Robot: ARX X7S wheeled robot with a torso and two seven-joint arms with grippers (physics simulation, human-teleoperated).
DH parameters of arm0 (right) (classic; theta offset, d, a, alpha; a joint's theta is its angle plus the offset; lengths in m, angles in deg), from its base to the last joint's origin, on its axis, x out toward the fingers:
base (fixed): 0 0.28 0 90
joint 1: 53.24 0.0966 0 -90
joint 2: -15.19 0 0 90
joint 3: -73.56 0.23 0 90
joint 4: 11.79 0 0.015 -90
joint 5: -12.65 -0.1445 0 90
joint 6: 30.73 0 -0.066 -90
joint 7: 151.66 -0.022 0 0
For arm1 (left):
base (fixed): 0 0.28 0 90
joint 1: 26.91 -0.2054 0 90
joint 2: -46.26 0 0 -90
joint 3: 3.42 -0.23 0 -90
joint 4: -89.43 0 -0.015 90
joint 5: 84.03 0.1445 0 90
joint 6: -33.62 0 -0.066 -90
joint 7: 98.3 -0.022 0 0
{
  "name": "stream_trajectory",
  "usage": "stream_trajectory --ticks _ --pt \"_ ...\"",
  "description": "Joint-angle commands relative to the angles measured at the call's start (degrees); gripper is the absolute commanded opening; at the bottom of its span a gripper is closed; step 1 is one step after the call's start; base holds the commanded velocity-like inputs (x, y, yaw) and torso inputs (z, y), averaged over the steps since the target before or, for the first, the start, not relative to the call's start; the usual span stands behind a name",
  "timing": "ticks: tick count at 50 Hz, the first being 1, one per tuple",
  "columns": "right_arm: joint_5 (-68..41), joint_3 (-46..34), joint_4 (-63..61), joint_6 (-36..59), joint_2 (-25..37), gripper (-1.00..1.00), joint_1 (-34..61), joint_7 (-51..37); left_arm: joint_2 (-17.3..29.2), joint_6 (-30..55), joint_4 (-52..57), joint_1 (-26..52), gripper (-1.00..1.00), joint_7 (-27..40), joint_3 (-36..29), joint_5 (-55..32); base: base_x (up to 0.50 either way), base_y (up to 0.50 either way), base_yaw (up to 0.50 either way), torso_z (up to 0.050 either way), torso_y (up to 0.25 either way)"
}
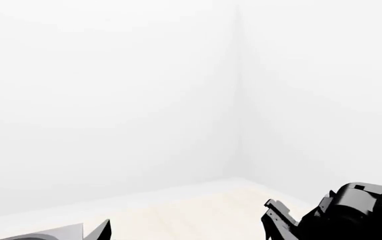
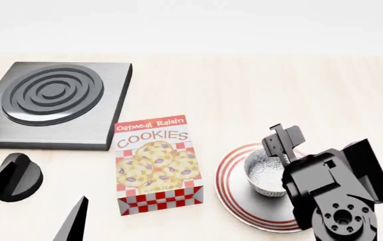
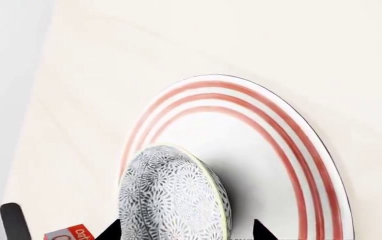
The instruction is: Pick the akita bowl from table center and place it on the plate.
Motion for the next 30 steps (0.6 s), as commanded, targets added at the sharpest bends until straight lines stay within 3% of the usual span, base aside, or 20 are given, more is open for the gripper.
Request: stream_trajectory --ticks 1,11,21,27,29,30 --pt "2.5 1.1 -5.8 0.9 0.1 1.0 -2.0 -2.4 -1.3 0.1 -0.5 0.1 1.0 -1.0 2.2 -2.0 0.0 0.0 0.0 0.0 0.0" --pt "-1.2 3.6 -26.0 2.7 2.8 1.0 -9.1 -13.5 -1.1 -0.3 -0.3 0.0 1.0 -1.0 2.2 -2.1 0.0 0.0 0.0 0.0 0.0" --pt "-6.8 6.2 -43.4 5.2 5.6 1.0 -15.5 -19.1 -0.5 -0.4 0.2 -0.1 1.0 -0.6 2.7 -2.6 0.0 0.0 0.0 0.0 0.0" --pt "-2.9 1.7 -55.5 10.8 11.0 1.0 -17.0 -16.0 -1.5 1.5 0.1 0.8 1.0 1.3 2.0 -2.1 0.0 0.0 0.0 0.0 0.0" --pt "-3.0 1.7 -57.1 10.3 11.4 1.0 -18.9 -4.1 -1.6 2.1 0.1 0.9 1.0 1.8 1.9 -2.1 0.0 0.0 0.0 0.0 0.0" --pt "-3.1 1.9 -57.6 10.1 11.5 1.0 -19.8 -4.7 -1.6 2.0 0.0 0.9 1.0 1.8 1.9 -2.1 0.0 0.0 0.0 0.0 0.0"
